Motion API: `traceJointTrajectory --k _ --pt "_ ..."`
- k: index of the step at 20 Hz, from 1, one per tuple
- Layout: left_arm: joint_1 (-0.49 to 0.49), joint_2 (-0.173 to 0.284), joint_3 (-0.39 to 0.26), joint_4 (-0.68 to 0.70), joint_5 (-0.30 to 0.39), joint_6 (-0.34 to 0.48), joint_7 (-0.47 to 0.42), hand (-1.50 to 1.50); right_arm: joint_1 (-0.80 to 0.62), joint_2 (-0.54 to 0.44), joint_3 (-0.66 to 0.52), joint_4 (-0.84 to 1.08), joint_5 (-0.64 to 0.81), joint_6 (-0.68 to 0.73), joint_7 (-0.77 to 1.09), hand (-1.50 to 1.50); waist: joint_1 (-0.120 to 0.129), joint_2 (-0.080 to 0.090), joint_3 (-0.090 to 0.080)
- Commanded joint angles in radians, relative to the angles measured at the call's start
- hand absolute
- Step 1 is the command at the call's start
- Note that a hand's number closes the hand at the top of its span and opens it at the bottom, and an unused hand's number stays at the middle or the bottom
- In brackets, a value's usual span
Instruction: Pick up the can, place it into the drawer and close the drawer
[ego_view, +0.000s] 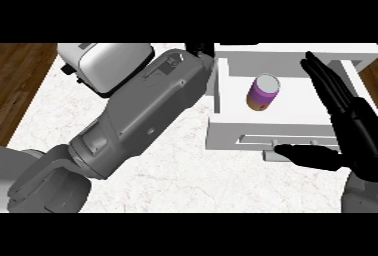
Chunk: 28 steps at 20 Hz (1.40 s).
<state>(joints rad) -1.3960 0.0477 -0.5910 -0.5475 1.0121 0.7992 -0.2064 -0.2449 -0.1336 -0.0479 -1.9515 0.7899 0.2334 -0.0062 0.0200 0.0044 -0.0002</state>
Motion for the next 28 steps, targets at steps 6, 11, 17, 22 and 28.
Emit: traceJointTrajectory --k 6,11,17,22,28 --pt "0.053 0.086 -0.013 -0.096 -0.048 0.001 0.079 -1.50 -0.217 -0.036 0.116 0.403 0.260 -0.129 -0.062 -1.50 0.022 -0.002 0.000" --pt "0.095 0.154 -0.013 -0.180 -0.083 0.023 0.110 -1.50 -0.269 -0.021 0.108 0.637 0.342 -0.265 -0.085 -1.50 0.017 -0.003 0.000" --pt "0.171 0.205 -0.002 -0.260 -0.112 0.022 0.131 -1.50 -0.377 0.014 0.071 0.951 0.405 -0.451 -0.110 -1.50 0.024 0.002 0.001" --pt "0.188 0.293 0.002 -0.367 -0.128 0.010 0.219 -1.50 -0.443 0.031 0.055 1.126 0.476 -0.594 -0.087 -1.50 0.030 0.000 0.001" --pt "0.216 0.309 0.007 -0.432 -0.151 0.037 0.255 -1.50 -0.566 0.008 -0.020 1.324 0.477 -0.724 -0.106 -1.50 0.035 0.006 0.002"
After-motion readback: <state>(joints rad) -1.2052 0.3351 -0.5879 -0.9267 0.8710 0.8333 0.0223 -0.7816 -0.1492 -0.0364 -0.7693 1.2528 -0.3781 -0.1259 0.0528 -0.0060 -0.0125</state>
